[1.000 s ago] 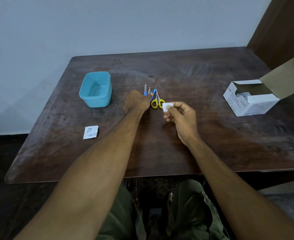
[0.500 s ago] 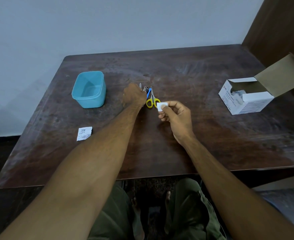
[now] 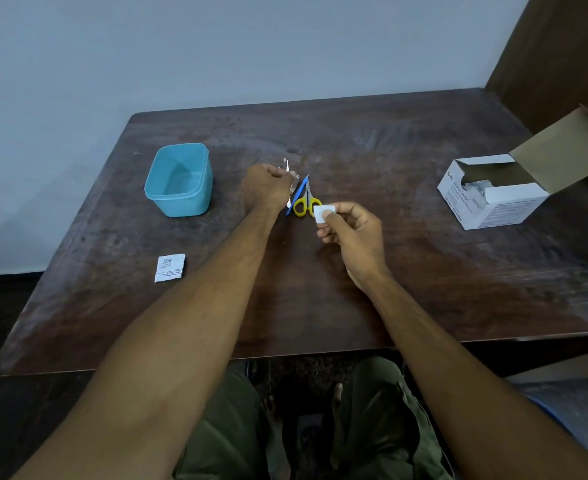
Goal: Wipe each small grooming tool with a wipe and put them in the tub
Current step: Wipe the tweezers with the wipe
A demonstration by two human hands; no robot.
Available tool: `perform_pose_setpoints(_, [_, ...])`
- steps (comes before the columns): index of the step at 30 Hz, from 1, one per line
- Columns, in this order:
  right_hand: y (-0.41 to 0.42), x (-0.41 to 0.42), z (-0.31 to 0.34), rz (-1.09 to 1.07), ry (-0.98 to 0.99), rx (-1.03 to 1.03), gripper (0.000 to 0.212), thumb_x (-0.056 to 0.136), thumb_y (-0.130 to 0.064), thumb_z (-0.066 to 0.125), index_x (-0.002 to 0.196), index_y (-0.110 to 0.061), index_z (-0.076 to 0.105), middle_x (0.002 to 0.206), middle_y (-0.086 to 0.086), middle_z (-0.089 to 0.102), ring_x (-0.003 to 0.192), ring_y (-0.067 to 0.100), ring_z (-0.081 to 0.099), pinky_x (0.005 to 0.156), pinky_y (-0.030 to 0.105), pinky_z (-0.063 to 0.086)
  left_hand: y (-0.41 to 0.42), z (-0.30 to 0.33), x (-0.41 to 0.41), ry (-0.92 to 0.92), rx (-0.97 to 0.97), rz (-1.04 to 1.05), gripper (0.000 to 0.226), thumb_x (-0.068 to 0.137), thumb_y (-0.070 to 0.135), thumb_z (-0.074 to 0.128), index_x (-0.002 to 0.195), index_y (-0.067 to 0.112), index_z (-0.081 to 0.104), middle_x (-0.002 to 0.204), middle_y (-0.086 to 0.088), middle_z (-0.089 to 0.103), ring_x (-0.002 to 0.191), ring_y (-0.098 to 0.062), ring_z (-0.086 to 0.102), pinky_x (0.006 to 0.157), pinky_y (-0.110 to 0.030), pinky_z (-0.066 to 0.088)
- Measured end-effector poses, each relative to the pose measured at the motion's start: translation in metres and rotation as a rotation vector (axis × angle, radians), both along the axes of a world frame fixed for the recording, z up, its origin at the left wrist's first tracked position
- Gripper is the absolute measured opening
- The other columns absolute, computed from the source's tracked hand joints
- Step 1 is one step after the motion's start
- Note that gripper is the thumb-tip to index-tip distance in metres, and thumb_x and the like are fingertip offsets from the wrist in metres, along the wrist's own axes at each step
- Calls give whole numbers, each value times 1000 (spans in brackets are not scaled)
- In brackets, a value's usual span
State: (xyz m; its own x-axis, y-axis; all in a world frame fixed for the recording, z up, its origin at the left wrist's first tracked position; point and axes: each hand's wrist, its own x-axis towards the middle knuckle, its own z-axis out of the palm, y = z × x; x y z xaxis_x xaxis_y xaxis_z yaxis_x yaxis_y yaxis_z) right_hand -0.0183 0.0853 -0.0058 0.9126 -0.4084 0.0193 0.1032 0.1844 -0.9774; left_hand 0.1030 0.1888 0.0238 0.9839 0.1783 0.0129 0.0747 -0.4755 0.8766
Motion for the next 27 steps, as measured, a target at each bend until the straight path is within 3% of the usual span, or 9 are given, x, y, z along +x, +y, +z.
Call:
perform_pose_setpoints(2, [1, -1, 0, -2, -1, 0, 11, 90, 1, 59, 86, -8, 64, 66, 6, 66, 54, 11, 60, 52, 21, 48, 6, 5, -7, -33, -134, -13, 21, 79, 26, 76, 64, 22, 62, 69, 4, 67, 65, -10, 62, 66, -27, 53])
perform_pose_setpoints(6, [2, -1, 1, -6, -5, 5, 8, 90, 1, 60, 87, -7, 63, 66, 6, 66, 53, 11, 60, 52, 21, 48, 23, 11, -30, 66, -524, -110, 14, 87, 15, 69, 83, 9, 58, 79, -10, 71, 59, -17, 69, 54, -26, 55])
perform_pose_setpoints(10, [3, -2, 1, -13, -7, -10, 7, 90, 0, 60, 88, -6, 63, 66, 6, 66, 53, 10, 60, 51, 21, 48, 38, 7, -57, 221, -684, -145, 4, 92, 7, 60, 92, 11, 58, 82, -7, 71, 61, -14, 67, 61, -26, 58])
perform_pose_setpoints(17, [6, -5, 2, -10, 7, -76, 8, 90, -1, 61, 87, -9, 63, 71, 8, 68, 56, 12, 61, 54, 22, 50, 54, -5, -90, 333, -850, -297, 37, 90, -12, 53, 124, 5, 54, 101, -14, 70, 80, -16, 72, 70, -22, 58])
perform_pose_setpoints(21, [10, -9, 4, 15, 1, -132, 6, 90, -7, 63, 88, -12, 65, 77, 7, 70, 59, 12, 64, 55, 22, 51, 55, -4, -105, 314, -887, -219, 24, 90, 0, 61, 114, -2, 59, 91, -13, 73, 73, -16, 73, 67, -20, 58])
perform_pose_setpoints(27, [14, -15, 9, 83, -22, -264, 4, 91, -12, 65, 93, -14, 68, 89, 5, 71, 68, 11, 66, 55, 23, 52, 54, -6, -116, 323, -806, -117, 9, 89, 13, 67, 92, 5, 67, 74, -5, 70, 54, -9, 68, 55, -16, 56])
